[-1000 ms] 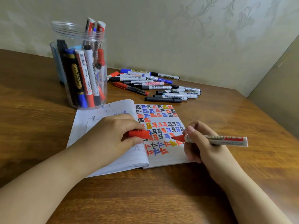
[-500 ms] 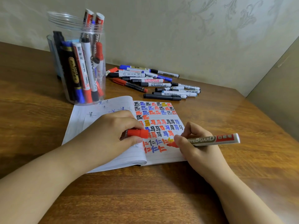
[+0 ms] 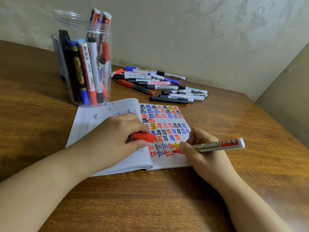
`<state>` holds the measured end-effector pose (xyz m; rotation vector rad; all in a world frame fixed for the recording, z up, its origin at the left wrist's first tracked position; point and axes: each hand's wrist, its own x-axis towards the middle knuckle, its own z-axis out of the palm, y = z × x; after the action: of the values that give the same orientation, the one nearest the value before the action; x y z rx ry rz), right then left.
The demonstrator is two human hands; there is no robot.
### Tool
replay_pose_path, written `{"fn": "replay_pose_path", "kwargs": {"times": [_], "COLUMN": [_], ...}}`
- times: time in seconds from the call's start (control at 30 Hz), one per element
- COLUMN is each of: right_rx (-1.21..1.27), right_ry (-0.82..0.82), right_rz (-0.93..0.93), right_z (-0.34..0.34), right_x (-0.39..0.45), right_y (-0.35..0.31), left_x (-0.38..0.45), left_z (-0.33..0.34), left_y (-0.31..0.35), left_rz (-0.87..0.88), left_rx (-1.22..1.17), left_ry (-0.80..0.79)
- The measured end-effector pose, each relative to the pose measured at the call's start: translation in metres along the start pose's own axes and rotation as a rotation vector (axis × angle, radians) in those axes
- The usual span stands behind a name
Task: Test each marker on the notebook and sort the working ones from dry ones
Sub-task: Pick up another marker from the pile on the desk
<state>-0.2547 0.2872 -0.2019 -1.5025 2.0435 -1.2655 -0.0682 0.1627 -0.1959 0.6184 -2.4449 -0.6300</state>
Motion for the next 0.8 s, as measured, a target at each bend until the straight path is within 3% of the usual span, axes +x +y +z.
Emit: {"fn": "replay_pose_path", "kwargs": {"times": [0.8], "right_rx": [-0.012], "right_ry": [0.037], "right_rz": [0.024], "right_z": [-0.0025], "right_x": [-0.0026], "right_y": [-0.0021], "left_x": [0.0018], "left_z": [0.0003], "left_y": [-0.0019], "left_rz": [0.006], "left_rx": [-0.011], "left_ry": [0.013]}}
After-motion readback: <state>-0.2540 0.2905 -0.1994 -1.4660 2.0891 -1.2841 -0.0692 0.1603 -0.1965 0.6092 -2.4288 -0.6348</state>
